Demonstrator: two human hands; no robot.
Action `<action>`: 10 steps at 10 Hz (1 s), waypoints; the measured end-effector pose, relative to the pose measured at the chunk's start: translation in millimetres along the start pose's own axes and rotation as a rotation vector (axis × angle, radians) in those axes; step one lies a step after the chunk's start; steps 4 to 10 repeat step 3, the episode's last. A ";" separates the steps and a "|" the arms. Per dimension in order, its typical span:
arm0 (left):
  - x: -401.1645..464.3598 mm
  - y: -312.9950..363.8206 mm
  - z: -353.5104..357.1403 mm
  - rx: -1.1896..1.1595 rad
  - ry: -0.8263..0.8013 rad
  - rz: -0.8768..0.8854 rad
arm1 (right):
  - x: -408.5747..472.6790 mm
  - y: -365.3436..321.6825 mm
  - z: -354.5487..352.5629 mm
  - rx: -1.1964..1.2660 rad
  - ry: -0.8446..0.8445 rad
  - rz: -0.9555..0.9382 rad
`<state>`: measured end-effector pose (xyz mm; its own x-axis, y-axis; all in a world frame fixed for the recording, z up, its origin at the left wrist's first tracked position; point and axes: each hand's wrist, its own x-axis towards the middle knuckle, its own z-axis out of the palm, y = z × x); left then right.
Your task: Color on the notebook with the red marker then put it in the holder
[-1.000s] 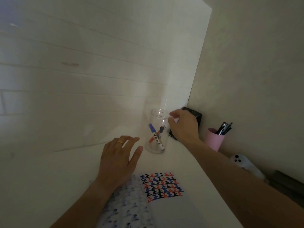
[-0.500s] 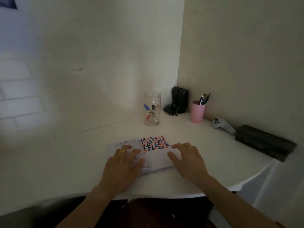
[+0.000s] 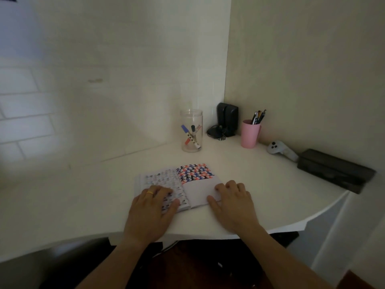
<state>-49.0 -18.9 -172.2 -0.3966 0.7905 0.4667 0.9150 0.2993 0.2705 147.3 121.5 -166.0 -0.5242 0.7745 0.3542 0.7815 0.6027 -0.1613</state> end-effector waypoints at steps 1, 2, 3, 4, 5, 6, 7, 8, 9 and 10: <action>0.1 0.1 -0.4 -0.007 0.001 0.007 | 2.2 1.9 -1.9 0.022 -0.035 0.010; 0.2 1.4 -2.2 -0.013 0.017 0.018 | 1.3 -5.9 -19.6 0.365 0.059 0.130; 0.6 -1.2 1.5 -0.009 0.010 0.017 | -1.3 -20.0 -58.6 0.877 0.384 0.196; 0.6 -1.2 1.5 -0.009 0.010 0.017 | -1.3 -20.0 -58.6 0.877 0.384 0.196; 0.6 -1.2 1.5 -0.009 0.010 0.017 | -1.3 -20.0 -58.6 0.877 0.384 0.196; 0.6 -1.2 1.5 -0.009 0.010 0.017 | -1.3 -20.0 -58.6 0.877 0.384 0.196; 0.6 -1.2 1.5 -0.009 0.010 0.017 | -1.3 -20.0 -58.6 0.877 0.384 0.196; 0.6 -1.2 1.5 -0.009 0.010 0.017 | -1.3 -20.0 -58.6 0.877 0.384 0.196; 0.6 -1.2 1.5 -0.009 0.010 0.017 | -1.3 -20.0 -58.6 0.877 0.384 0.196; 0.6 -1.2 1.5 -0.009 0.010 0.017 | -1.3 -20.0 -58.6 0.877 0.384 0.196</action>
